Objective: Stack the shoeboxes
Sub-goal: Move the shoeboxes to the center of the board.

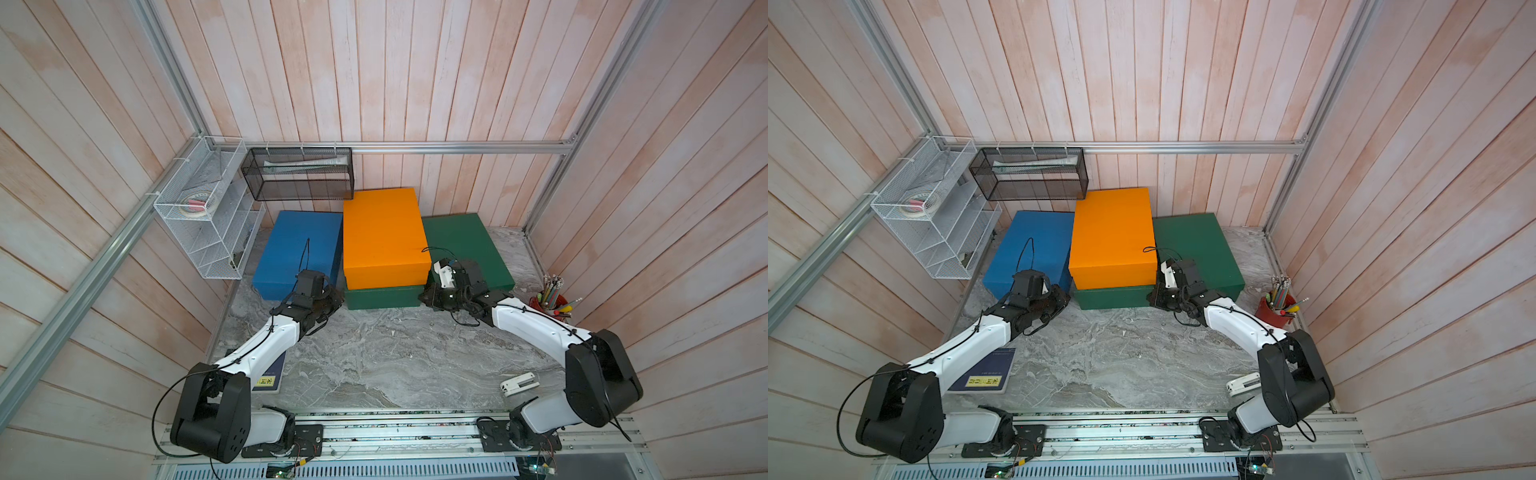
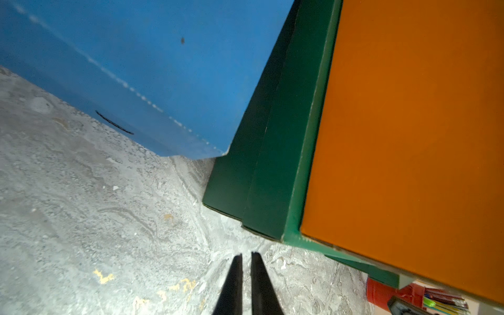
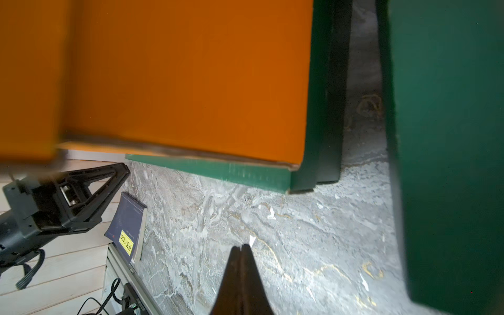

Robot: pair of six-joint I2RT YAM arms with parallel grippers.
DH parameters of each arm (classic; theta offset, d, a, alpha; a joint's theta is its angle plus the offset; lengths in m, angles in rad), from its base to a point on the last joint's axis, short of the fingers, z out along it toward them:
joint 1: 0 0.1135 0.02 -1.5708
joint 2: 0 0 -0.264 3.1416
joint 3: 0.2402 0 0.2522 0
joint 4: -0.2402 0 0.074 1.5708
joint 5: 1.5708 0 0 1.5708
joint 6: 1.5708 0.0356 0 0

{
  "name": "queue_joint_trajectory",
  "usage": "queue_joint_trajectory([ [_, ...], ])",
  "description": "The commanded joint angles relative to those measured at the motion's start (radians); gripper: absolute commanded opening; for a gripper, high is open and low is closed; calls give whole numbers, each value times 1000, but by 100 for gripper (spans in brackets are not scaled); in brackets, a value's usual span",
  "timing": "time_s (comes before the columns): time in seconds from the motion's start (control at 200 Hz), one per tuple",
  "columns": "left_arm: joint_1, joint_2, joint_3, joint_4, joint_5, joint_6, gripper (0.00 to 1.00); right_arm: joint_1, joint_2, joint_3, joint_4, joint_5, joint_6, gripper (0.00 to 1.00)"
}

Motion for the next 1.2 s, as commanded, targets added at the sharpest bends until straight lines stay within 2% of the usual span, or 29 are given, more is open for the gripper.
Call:
queue_joint_trajectory([
  [0.0, 21, -32, 1, -23, -38, 21, 12, -8, -58, -11, -94, 84, -29, 0],
  [0.24, 46, 43, 75, -6, -18, 39, 12, -103, -22, 55, -121, 102, -89, 0],
  [0.44, 52, 136, 123, 49, 26, 38, 12, -178, 111, 197, -108, 63, -149, 0],
  [0.71, 65, 253, 192, 58, 40, 50, 12, -179, 244, 334, -94, 18, -159, 0],
  [0.94, 66, 321, 236, 68, 53, 56, 12, -176, 310, 353, -66, -13, -143, 0],
  [1.195, 71, 346, 246, 73, 49, 62, 12, -121, 383, 399, -78, -17, -138, 0],
])
